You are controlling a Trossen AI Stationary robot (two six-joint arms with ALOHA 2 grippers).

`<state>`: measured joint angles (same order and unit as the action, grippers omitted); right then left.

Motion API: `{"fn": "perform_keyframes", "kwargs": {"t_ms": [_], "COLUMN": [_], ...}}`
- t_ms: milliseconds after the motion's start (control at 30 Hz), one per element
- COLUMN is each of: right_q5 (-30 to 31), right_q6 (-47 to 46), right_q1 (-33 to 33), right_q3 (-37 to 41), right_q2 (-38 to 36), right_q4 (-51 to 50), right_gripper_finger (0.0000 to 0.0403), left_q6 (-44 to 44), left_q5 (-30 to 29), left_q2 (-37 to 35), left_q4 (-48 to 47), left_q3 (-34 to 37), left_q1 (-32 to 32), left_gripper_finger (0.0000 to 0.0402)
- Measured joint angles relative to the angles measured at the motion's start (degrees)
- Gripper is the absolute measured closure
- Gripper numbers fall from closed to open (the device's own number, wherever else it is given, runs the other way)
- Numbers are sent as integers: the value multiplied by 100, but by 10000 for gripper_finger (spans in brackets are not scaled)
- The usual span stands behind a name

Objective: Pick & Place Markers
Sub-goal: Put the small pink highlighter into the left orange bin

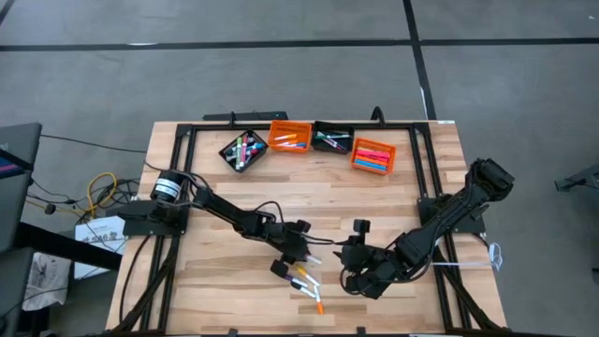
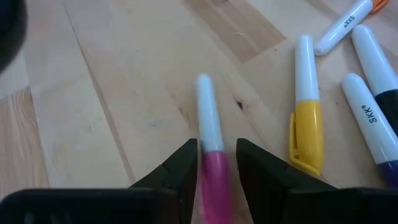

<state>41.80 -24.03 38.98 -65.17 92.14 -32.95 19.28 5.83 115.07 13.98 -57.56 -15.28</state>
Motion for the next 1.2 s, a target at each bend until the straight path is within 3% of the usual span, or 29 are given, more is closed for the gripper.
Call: {"fn": "perform_keyframes", "kwargs": {"t_ms": [267,500,567,800,933,1200], "right_q5": [17,20,34,707,1106,1431], "right_q6": [0,48,176,838,1219,1997], "right_q1": [0,0,-25,-238,-329,-453], "right_q3": [0,0,0,-204,-451,-956], "right_q2": [0,0,0,0,0,0], "right_q4": [0,3,22,109,52,20], "right_gripper_finger": [301,301,301,301,301,301], "left_q6": [-6,-169,-279,-399,-279,-66], "left_q5": [20,-35,-62,-314,-487,-1497], "left_q2": [2,2,2,-113,-572,-2240], "left_q4": [1,-7,-4,-129,-393,-1768], "left_q3": [9,13,13,26,31,28], "left_q1": [70,227,305,410,463,784], "left_gripper_finger": [292,363,365,363,363,359]}}
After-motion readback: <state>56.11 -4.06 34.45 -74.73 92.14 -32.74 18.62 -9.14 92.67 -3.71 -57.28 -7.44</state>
